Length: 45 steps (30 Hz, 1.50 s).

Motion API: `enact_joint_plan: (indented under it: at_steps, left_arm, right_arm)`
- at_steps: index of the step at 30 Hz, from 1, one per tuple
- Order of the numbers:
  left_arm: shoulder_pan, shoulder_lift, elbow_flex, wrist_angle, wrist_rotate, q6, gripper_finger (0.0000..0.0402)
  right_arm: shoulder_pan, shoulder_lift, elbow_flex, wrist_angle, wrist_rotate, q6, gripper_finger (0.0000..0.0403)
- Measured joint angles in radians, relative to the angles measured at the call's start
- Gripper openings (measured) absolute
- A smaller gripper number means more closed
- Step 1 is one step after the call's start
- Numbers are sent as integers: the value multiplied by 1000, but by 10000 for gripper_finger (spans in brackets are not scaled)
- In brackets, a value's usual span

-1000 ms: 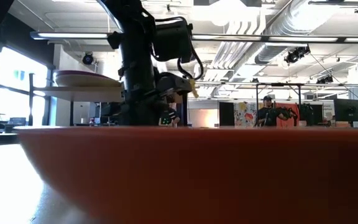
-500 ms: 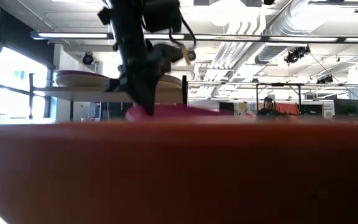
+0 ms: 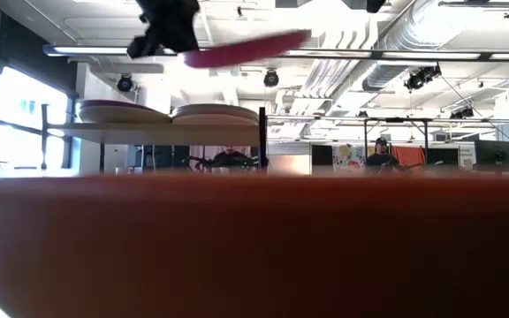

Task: Place and stack plates onto a shelf
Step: Stack the pink plate on top of the purple plate on the shelf

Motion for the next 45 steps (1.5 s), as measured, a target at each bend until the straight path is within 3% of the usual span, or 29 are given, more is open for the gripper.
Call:
enact_joint_plan:
  at_steps: [12, 20, 35, 45]
  left_arm:
    - [287, -309, 1, -114, -178, 37, 2]
    - [510, -387, 2, -133, -238, 44, 3]
    - [820, -290, 8, -307, 32, 142, 5]
    - [935, -206, 195, -543, 50, 219, 5]
  right_arm:
    - [-20, 0, 0, 0, 22, -34, 119]
    - [-48, 0, 0, 0, 22, -44, 119]
    - [-80, 0, 0, 0, 27, -105, 119]
    - [-111, 0, 0, 0, 31, -130, 119]
